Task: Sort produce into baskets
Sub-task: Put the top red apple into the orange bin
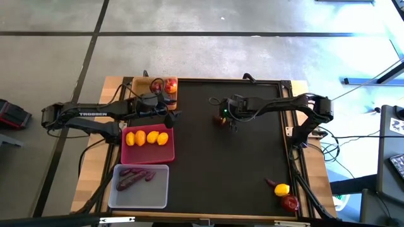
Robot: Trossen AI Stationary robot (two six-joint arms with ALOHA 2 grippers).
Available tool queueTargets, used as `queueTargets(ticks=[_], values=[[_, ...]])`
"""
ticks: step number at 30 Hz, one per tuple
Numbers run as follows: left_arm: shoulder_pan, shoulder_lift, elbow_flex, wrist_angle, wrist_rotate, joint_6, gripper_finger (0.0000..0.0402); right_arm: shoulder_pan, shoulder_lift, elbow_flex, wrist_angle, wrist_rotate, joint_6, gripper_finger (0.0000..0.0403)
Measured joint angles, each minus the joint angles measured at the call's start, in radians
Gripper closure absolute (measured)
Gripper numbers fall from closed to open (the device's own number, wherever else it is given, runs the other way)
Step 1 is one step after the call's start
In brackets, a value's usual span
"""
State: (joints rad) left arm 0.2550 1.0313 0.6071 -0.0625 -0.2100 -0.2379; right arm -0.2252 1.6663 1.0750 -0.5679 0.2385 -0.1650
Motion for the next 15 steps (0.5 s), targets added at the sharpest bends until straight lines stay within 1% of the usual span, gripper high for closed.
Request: queueTargets(ticks=[4,6,10,12,15], values=[[0.000,0.000,0.000,0.000,0.000,0.000,0.0075,0.004,-0.001,0.000,0.006,-0.012,0.000,0.0100],[0.000,0.000,0.000,0.000,0.000,0.000,0.0075,0.003,-0.001,0.000,0.001,-0.038,0.004,0.0100],[0.000,0.000,0.000,0.000,0.000,0.000,0.0075,0.003,-0.001,0.000,0.002,-0.055,0.057,0.0100],[0.000,0.000,0.000,0.000,0.000,0.001,0.0075,0.003,-0.001,0.000,0.037,-0.049,0.081,0.0100],[0.000,0.000,0.000,0.004,0.000,0.001,0.0075,0.003,0.008,-0.007,0.119,-0.053,0.075,0.0100]])
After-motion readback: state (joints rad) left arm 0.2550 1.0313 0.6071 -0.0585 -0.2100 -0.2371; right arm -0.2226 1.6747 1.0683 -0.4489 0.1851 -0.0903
